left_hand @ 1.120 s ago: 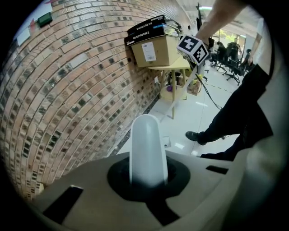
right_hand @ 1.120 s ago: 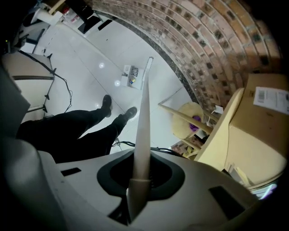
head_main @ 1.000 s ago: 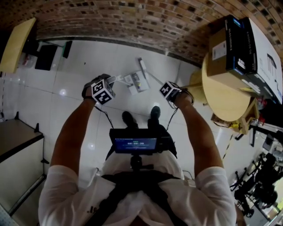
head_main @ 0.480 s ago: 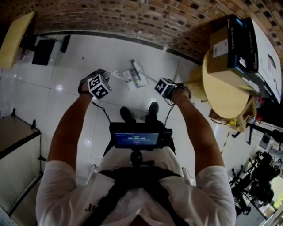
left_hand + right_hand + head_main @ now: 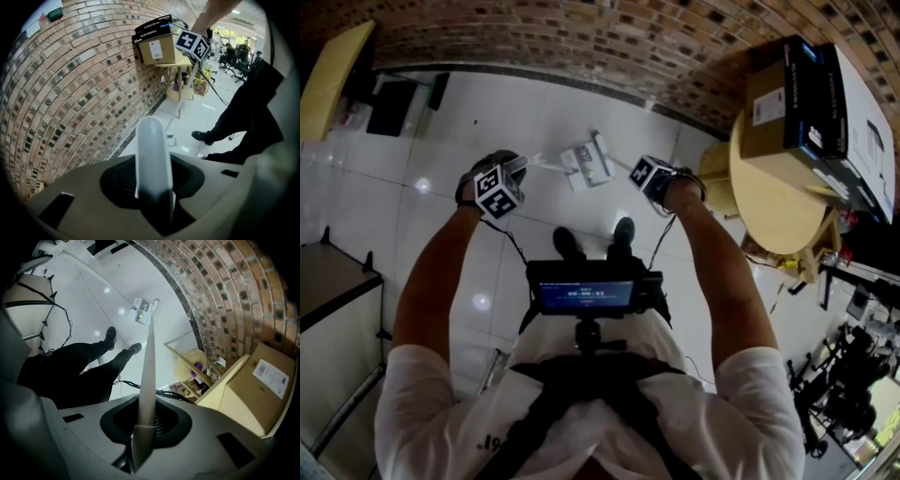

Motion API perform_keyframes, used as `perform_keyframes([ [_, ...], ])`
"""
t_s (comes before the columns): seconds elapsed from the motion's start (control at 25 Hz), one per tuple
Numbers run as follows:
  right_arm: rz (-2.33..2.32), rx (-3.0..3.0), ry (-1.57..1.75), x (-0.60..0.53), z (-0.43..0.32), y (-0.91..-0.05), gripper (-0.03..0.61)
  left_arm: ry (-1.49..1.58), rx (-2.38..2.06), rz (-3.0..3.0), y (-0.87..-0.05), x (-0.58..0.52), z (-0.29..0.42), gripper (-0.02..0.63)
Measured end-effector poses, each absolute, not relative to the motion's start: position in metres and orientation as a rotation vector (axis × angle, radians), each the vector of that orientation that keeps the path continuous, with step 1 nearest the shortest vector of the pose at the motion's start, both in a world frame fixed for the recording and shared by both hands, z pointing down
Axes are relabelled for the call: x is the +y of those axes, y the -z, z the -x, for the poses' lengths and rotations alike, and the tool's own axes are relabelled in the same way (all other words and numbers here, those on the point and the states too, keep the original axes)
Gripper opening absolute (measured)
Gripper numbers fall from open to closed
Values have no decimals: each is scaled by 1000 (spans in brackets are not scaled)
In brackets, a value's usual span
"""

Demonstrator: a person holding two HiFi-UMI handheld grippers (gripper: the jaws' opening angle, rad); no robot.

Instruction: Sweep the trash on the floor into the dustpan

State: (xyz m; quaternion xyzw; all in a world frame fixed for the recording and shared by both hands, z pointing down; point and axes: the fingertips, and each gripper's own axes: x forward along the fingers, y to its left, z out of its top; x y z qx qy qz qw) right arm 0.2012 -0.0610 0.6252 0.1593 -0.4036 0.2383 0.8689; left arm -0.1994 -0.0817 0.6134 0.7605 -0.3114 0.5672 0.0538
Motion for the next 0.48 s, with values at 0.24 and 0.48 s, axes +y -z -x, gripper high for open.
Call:
perform_keyframes([
  [0.24,-282,-789,-538,-58,-198,-628,57,-1699,-981,-2390,-598,-87,199,209],
  [0.48,-277,-780,-630,-63,-191,-626,58,-1767,-1010,-2529,-571,-75,200,303],
])
